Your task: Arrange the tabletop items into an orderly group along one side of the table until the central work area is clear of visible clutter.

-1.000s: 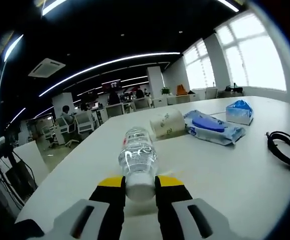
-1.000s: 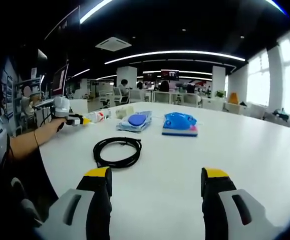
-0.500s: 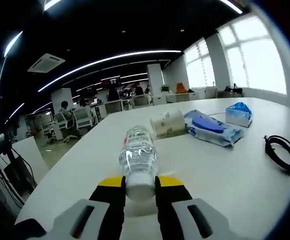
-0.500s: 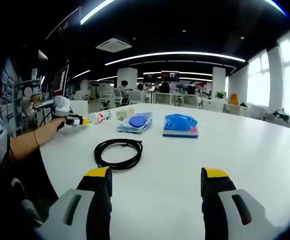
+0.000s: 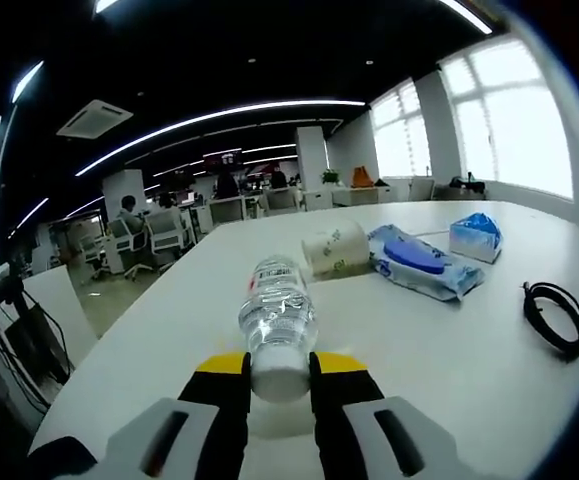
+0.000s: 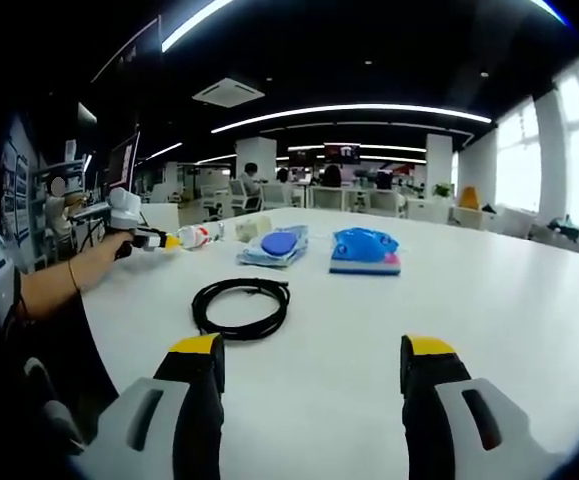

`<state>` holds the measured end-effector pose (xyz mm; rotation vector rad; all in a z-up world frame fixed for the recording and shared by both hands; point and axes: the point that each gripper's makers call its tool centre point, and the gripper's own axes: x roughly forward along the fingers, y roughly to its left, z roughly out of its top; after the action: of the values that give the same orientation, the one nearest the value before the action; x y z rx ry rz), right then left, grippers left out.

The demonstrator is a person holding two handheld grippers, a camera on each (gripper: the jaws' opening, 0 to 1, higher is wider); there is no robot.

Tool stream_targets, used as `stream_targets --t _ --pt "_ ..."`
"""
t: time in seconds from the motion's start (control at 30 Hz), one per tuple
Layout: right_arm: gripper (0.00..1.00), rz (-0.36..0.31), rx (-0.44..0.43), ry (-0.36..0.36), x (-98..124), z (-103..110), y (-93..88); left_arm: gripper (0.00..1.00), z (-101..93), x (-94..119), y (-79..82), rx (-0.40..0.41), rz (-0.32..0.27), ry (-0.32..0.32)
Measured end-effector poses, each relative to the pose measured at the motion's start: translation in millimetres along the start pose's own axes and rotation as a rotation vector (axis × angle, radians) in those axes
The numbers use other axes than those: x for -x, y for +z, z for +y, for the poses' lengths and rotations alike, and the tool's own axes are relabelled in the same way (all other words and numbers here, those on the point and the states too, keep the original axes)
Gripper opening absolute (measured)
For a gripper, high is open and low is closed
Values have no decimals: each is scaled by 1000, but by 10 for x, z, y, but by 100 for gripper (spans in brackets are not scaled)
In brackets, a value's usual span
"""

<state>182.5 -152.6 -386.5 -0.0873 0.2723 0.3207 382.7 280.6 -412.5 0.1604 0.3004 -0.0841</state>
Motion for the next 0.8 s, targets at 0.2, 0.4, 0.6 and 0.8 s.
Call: stream_targets --t 0.2,0.4,0.6,0.8 --pt "68 1 1 -6 18 -19 -5 21 5 8 70 1 2 -5" --pt "68 -5 -1 -7 21 -15 9 21 5 15 96 0 6 -9" --pt "67 19 21 -4 13 -2 -29 21 17 31 131 5 4 -11" --pt "67 -10 4 2 18 6 26 21 39 48 195 21 -1 -16"
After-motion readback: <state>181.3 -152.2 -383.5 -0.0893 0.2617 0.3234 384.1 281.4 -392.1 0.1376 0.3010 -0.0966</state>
